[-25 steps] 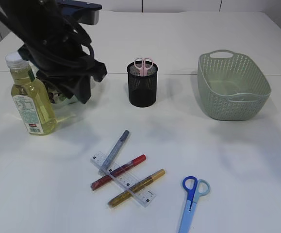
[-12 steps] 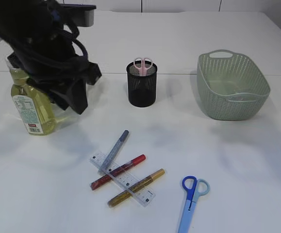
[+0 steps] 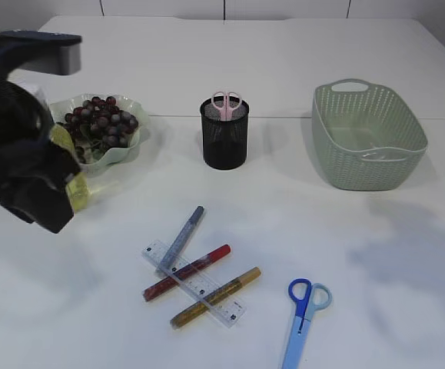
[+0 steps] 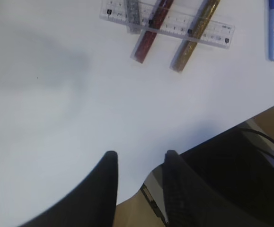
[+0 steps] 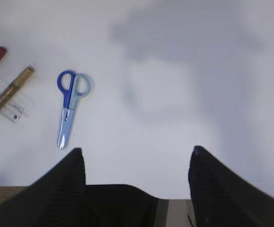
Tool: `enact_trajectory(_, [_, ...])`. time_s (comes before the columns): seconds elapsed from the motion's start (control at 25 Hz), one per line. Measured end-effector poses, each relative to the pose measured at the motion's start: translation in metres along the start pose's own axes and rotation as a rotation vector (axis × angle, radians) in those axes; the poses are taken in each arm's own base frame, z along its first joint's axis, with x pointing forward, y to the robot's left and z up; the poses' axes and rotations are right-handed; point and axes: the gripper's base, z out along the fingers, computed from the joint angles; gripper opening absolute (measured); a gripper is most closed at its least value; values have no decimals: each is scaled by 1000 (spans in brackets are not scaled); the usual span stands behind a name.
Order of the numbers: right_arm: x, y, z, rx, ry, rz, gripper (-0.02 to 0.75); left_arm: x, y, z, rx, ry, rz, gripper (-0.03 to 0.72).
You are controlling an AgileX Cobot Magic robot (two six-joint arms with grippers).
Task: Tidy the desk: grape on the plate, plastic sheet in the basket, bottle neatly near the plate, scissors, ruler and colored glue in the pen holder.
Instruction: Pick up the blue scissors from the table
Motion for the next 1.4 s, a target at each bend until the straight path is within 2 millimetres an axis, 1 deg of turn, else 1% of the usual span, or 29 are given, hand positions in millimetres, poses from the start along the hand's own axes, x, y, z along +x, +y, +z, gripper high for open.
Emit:
enact_trajectory(0.12, [16,8,6,-18,34,-14,531,20,-1,-18,27,-49,-2,244])
enact_trajectory(0.28, [34,27,9,-46,66,-48,531,49,-1,-41,56,-116,1,244])
enact_trajectory(0.48, [48,56,11,-81,64,-52,531,79,1,-69,74,-221,-13,251])
enact_trajectory(0.56, [50,67,18,-64,59,-52,531,92,2,-74,81,-245,-28,253])
enact_trajectory(0.72, [53,88,42,21,88,-44,531,112,6,-68,79,-238,-44,254])
enact_trajectory(0.84, [55,103,62,52,110,-31,531,121,9,-59,65,-215,-58,255])
enact_trajectory(0.92, [55,109,75,62,142,-15,531,126,10,-55,60,-205,-62,256])
enact_trajectory(1.12, [53,118,104,102,207,59,531,138,12,-51,61,-203,-65,255])
enact_trajectory(1.28, [52,120,121,139,224,146,531,144,12,-55,70,-229,-63,244])
enact_trajectory(1.4, [51,122,130,158,234,175,531,147,13,-58,73,-248,-61,241])
